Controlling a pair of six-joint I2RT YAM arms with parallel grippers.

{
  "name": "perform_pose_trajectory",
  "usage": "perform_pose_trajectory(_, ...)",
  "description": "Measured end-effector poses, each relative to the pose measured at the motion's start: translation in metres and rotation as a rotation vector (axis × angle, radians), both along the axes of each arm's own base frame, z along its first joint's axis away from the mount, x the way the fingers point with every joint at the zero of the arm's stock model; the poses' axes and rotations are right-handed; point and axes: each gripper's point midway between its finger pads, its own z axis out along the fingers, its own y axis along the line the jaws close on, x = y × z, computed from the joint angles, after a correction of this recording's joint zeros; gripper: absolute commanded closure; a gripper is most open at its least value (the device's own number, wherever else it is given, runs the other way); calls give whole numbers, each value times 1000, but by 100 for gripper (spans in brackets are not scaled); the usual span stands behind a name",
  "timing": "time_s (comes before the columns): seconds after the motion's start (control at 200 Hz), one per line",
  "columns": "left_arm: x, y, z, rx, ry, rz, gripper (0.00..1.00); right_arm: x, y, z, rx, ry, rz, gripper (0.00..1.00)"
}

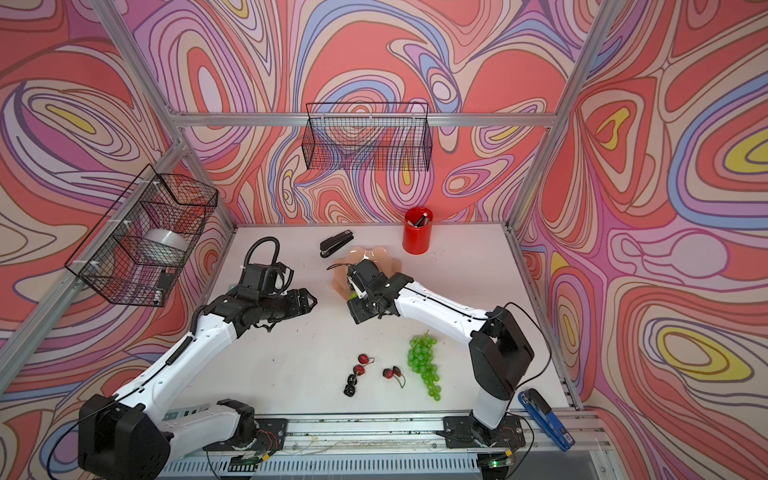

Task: Place and organize the fake fruits in the fruit bowl
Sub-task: 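Lift the green bumpy fruit with the right gripper and carry it over the bowl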

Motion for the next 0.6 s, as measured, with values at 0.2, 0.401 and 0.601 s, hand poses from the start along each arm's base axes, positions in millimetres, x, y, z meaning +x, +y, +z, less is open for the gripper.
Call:
perform_pose_trajectory(0.2, -2, 1, 1, -3, -6, 4, 22, 92, -40, 40, 36, -106, -120, 53)
perform_pose_trajectory(0.401, -5, 1, 1, -15, 0, 14, 23, 153, -67, 1, -11, -86, -177, 54)
perform_pose_trajectory(0.601, -7, 2, 6, -27, -11, 22, 22, 173, -66, -54, -54, -11, -159, 52)
